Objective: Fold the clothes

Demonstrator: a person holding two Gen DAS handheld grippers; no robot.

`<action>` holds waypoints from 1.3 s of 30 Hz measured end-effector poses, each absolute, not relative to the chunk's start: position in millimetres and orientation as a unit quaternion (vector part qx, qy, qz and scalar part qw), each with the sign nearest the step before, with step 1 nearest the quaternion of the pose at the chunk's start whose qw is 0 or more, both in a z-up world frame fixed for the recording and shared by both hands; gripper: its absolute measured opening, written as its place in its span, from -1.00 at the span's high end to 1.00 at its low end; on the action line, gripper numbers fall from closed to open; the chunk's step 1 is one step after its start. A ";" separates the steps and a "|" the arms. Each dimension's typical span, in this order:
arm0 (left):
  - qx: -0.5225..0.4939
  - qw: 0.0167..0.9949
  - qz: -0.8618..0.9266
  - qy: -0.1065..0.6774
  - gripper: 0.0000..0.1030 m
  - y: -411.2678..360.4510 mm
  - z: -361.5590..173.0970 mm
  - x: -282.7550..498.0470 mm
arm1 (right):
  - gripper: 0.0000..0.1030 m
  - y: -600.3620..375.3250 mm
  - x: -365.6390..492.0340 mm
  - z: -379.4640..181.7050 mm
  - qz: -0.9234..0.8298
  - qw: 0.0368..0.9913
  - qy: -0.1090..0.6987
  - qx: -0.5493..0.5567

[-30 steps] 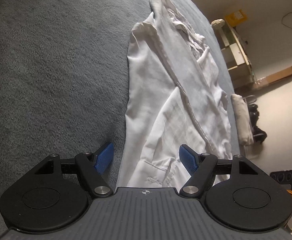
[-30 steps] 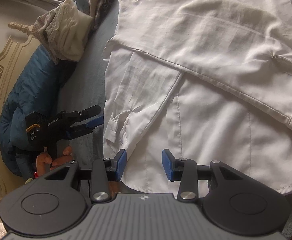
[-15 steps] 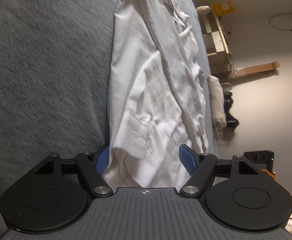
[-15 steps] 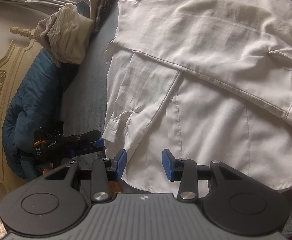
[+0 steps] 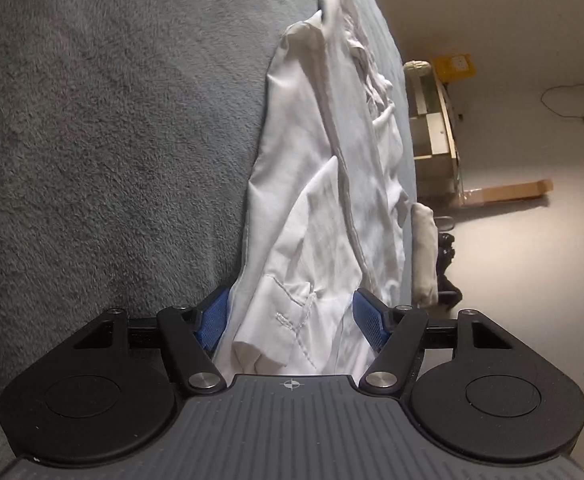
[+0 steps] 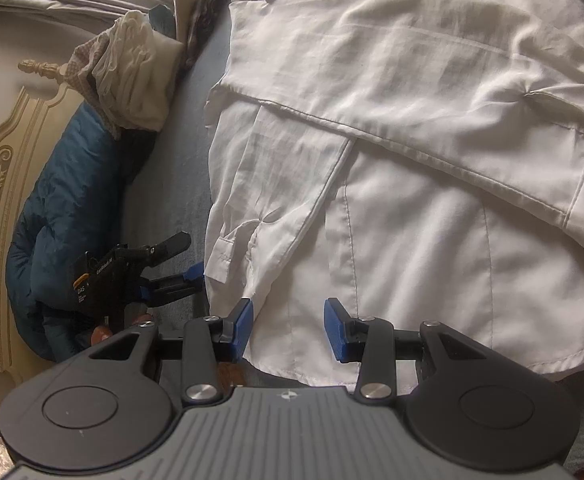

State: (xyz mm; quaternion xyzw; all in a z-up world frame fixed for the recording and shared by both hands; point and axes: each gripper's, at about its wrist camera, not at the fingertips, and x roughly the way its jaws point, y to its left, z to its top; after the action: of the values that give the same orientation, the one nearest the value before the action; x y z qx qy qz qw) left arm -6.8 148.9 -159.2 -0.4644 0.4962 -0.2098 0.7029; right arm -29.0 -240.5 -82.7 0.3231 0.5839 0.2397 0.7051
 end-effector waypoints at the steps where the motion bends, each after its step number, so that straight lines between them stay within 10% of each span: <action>1: -0.462 0.703 -0.213 0.497 -0.31 147.5 -159.5 -5.2 | 0.19 -240.2 -29.1 -82.6 0.240 0.705 0.584 0.323; 27: -0.403 0.657 -0.283 0.572 -0.31 109.9 -167.4 -25.1 | 0.19 -261.7 -26.8 -77.9 0.235 0.715 0.567 0.336; 39: -0.390 0.693 -0.255 0.550 -0.27 107.5 -157.5 -18.1 | 0.11 -443.7 13.3 -69.8 0.041 0.806 0.474 0.353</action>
State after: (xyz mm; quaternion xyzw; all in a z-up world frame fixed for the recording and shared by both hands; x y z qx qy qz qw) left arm -18.1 107.5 -157.5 -0.3903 0.5499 -0.2552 0.6930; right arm 13.3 -443.7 -69.8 0.3531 0.4737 0.0408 0.8058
